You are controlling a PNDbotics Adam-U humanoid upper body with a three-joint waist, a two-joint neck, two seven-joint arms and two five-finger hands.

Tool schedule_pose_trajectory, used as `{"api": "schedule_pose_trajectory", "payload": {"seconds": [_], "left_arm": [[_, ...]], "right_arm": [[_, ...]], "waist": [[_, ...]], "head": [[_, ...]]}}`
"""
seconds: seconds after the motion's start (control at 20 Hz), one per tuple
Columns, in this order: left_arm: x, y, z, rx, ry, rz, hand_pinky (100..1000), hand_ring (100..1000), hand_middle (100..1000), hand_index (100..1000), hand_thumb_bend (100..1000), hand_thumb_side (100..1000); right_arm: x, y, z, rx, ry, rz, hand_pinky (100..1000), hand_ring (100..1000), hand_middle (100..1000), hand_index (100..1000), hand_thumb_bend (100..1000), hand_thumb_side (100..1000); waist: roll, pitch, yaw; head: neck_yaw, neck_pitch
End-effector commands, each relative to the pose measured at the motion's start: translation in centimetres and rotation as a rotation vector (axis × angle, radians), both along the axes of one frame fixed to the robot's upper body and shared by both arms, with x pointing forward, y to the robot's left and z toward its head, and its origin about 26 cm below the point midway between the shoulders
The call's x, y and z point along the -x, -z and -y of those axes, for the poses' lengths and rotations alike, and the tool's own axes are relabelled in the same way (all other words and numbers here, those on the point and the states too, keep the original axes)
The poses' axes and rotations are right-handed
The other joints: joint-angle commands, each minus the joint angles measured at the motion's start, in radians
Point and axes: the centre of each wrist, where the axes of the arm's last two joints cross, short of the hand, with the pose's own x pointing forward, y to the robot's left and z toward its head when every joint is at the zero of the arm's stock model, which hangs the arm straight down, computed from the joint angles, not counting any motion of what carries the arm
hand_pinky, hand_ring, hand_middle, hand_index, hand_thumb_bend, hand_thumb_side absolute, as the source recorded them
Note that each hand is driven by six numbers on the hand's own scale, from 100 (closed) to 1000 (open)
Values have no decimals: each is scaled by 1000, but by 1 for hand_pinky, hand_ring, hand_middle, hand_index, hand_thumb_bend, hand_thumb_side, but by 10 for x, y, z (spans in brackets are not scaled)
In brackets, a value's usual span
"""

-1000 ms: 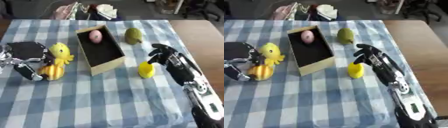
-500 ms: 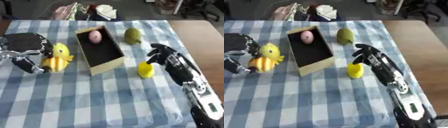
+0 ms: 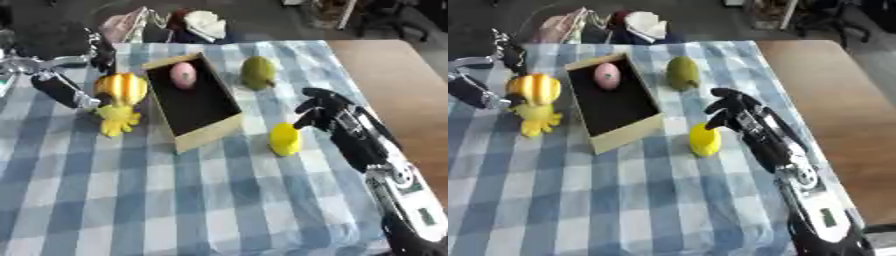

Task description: Pick up objects on the table and place them in the box.

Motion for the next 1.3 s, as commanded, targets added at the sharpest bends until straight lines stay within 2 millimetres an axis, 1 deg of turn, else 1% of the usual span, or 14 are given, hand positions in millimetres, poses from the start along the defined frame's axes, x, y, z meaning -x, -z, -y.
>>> {"api": "schedule_pose_trajectory", "payload": {"seconds": [0.05, 0.1, 0.2, 0.45, 0.55, 0.7, 0.8, 0.85, 0.9, 1.0, 1.05, 1.15, 1.2, 1.3], "left_arm": [[-7, -12, 7, -75, 46, -2, 669, 483, 452, 579, 282, 315], [-10, -11, 12, -73, 54, 2, 672, 485, 454, 581, 282, 312], [-15, -6, 21, -60, 72, 2, 675, 486, 455, 583, 253, 296], [-25, 14, 42, -29, 112, -17, 684, 506, 477, 610, 245, 296], [-27, 22, 49, -39, 125, -21, 694, 529, 502, 635, 273, 312], [-29, 35, 55, -67, 129, -32, 716, 595, 575, 694, 316, 335], [-29, 42, 55, -83, 121, -40, 732, 643, 627, 734, 380, 364], [-30, 45, 55, -90, 117, -41, 733, 645, 629, 735, 383, 365], [-30, 48, 55, -97, 113, -42, 737, 660, 657, 754, 427, 381], [-31, 51, 53, -113, 109, -41, 749, 688, 698, 791, 486, 398], [-31, 51, 51, -122, 108, -39, 755, 696, 711, 805, 491, 396], [-30, 48, 46, -123, 103, -29, 756, 695, 711, 802, 476, 387], [-30, 44, 42, -113, 97, -21, 755, 688, 689, 782, 453, 372], [-30, 32, 32, -85, 84, -1, 757, 685, 685, 782, 429, 353]], "right_arm": [[-2, -9, -5, -10, -25, 28, 682, 581, 637, 859, 100, 746], [-2, -10, -6, -12, -31, 30, 682, 581, 637, 858, 100, 745], [-3, -11, -10, -18, -44, 33, 682, 581, 637, 857, 100, 745], [-3, -13, -17, -28, -73, 37, 682, 581, 637, 857, 100, 742], [-4, -13, -19, -31, -81, 39, 682, 581, 637, 858, 100, 742], [-4, -14, -21, -33, -87, 40, 683, 581, 637, 858, 100, 742], [-4, -14, -21, -33, -88, 41, 682, 581, 637, 858, 100, 741], [-4, -14, -21, -33, -88, 42, 682, 581, 637, 858, 100, 742], [-4, -15, -21, -33, -88, 42, 682, 581, 637, 858, 100, 741], [-4, -15, -21, -33, -88, 43, 682, 581, 637, 858, 100, 741], [-4, -15, -21, -32, -87, 43, 682, 581, 637, 858, 100, 740], [-4, -15, -20, -31, -83, 44, 682, 581, 637, 858, 100, 740], [-4, -15, -20, -30, -81, 44, 682, 581, 637, 858, 100, 739], [-4, -14, -18, -28, -75, 43, 682, 581, 637, 858, 100, 740]], "waist": [[-15, -21, -10], [-16, -20, -18], [-20, -18, -30], [-27, -18, -58], [-28, -18, -66], [-29, -17, -71], [-29, -16, -72], [-29, -16, -72], [-29, -16, -72], [-29, -15, -71], [-29, -15, -70], [-28, -16, -68], [-27, -16, -66], [-25, -17, -60]], "head": [[16, 5], [22, 5], [31, 5], [50, 4], [54, 4], [57, 5], [55, 5], [55, 5], [53, 5], [51, 5], [50, 5], [46, 5], [43, 5], [37, 5]]}}
